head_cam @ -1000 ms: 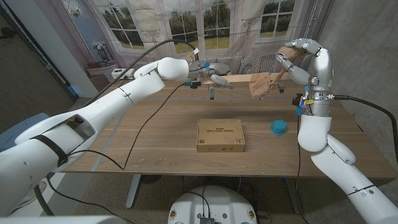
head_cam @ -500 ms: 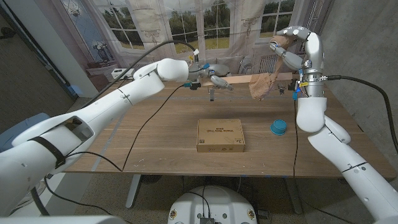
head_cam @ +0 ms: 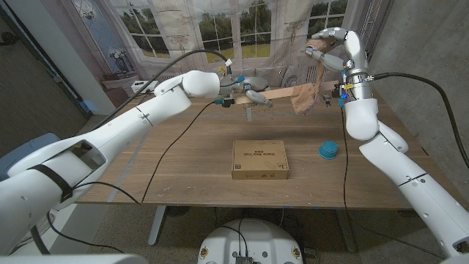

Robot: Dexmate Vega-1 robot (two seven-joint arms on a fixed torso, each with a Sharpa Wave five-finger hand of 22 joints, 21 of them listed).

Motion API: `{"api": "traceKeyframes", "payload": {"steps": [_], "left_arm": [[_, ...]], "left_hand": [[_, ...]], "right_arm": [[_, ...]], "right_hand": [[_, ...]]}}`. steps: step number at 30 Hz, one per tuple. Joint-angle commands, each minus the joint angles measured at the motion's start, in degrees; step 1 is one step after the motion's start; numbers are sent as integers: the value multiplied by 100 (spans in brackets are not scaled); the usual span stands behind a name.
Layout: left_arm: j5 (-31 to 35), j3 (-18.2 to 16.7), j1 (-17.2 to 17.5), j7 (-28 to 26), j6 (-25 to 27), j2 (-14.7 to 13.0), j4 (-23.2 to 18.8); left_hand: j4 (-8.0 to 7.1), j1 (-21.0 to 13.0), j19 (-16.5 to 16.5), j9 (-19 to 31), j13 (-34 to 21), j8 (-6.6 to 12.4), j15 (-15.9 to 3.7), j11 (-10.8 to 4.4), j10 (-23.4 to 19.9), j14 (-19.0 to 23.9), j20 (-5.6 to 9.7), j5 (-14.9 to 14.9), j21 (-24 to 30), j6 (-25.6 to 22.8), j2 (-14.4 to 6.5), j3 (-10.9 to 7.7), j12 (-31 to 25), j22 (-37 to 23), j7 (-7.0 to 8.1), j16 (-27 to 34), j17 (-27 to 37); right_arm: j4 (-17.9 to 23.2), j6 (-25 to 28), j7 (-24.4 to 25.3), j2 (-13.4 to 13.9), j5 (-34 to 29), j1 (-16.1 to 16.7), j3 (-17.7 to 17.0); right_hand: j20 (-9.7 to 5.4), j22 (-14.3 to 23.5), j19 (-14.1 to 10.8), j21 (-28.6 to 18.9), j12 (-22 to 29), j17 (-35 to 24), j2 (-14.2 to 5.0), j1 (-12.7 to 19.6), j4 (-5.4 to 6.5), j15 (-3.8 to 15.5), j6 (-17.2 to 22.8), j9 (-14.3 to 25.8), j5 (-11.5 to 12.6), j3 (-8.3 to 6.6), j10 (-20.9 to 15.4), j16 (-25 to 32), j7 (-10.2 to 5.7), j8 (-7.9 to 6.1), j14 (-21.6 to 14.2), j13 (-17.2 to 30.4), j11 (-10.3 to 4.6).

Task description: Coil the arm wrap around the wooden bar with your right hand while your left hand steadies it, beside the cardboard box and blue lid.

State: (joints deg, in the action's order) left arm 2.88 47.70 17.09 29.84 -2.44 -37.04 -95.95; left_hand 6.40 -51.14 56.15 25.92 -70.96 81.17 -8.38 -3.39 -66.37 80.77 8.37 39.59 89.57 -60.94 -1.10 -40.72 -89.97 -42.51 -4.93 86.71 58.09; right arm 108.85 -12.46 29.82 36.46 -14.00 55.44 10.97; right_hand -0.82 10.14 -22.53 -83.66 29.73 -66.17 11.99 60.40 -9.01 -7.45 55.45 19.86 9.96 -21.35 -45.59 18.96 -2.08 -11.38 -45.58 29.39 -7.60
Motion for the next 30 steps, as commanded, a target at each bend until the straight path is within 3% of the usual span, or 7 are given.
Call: {"api": "traceKeyframes", "payload": {"steps": [1,5,14,15,17,19,30], "left_arm": [[-39,2,49,41,134,-34,-82],[-34,-5,53,28,130,-41,-118],[-4,14,40,9,138,-9,-146],[-8,15,41,12,144,-8,-152],[0,13,48,-1,161,-10,-174],[1,12,51,-5,177,-11,-190],[14,24,37,-12,218,13,-212]], "left_hand": [[-1,11,52,20,-31,21,-66,-45,-15,17,180,-25,-9,188,-71,-25,-35,-5,-163,-7,7],[0,10,49,41,-31,30,-71,-43,-7,14,179,-29,-5,206,-77,-26,-34,-6,-154,-17,-7],[5,14,28,20,-31,21,-70,-35,-2,9,184,-42,24,203,-85,-29,-35,-90,-152,-23,-15],[6,13,28,-1,-31,10,-76,-48,-1,10,184,-43,18,192,-86,-30,-34,-83,-167,-10,5],[9,16,28,56,-31,41,-74,-49,6,-4,180,-52,-19,223,-93,-32,-35,-32,-143,-13,6],[9,18,33,32,-31,27,-75,-53,12,2,185,-54,10,217,-93,-32,-34,-72,-149,-7,13],[12,27,27,-2,-31,19,-80,-46,-5,16,190,-68,3,191,-95,-33,-38,-71,-157,-19,5]], "right_arm": [[125,558,-754,326,334,-166,170],[247,838,-976,461,400,-165,190],[559,1522,-1413,753,403,-221,294],[560,1533,-1380,741,400,-214,298],[559,1560,-1324,734,389,-194,294],[551,1580,-1338,751,423,-188,288],[658,2049,-1509,900,413,-204,355]], "right_hand": [[-922,19,192,-48,-44,-73,-1885,1890,12,2031,-717,-166,17,-26,-673,1,-224,198,-2499,-22,561],[-934,12,182,-66,-33,-134,-1856,1891,21,2027,-1857,-465,33,-24,-697,16,-670,228,-2528,-2,565],[-942,10,190,-54,-102,-125,-1841,1863,34,2030,-3461,-828,28,-19,-733,-38,-1022,197,-2533,-94,582],[-944,11,192,-55,-110,-117,-1842,1861,36,2028,-3464,-837,28,-18,-733,-45,-1030,173,-2534,-105,596],[-937,6,225,-25,-125,7,-1904,1849,55,2041,-2183,-852,29,-44,-624,-178,-451,-246,-2501,-99,593],[-939,11,248,-24,-102,-9,-1923,1868,38,2044,-1469,-836,35,-69,-600,-210,-142,-384,-2487,-89,563],[-823,-2,311,1,-256,398,-1803,1657,85,2080,-1235,-789,17,47,-233,-633,-7,-228,-2198,-199,640]]}}
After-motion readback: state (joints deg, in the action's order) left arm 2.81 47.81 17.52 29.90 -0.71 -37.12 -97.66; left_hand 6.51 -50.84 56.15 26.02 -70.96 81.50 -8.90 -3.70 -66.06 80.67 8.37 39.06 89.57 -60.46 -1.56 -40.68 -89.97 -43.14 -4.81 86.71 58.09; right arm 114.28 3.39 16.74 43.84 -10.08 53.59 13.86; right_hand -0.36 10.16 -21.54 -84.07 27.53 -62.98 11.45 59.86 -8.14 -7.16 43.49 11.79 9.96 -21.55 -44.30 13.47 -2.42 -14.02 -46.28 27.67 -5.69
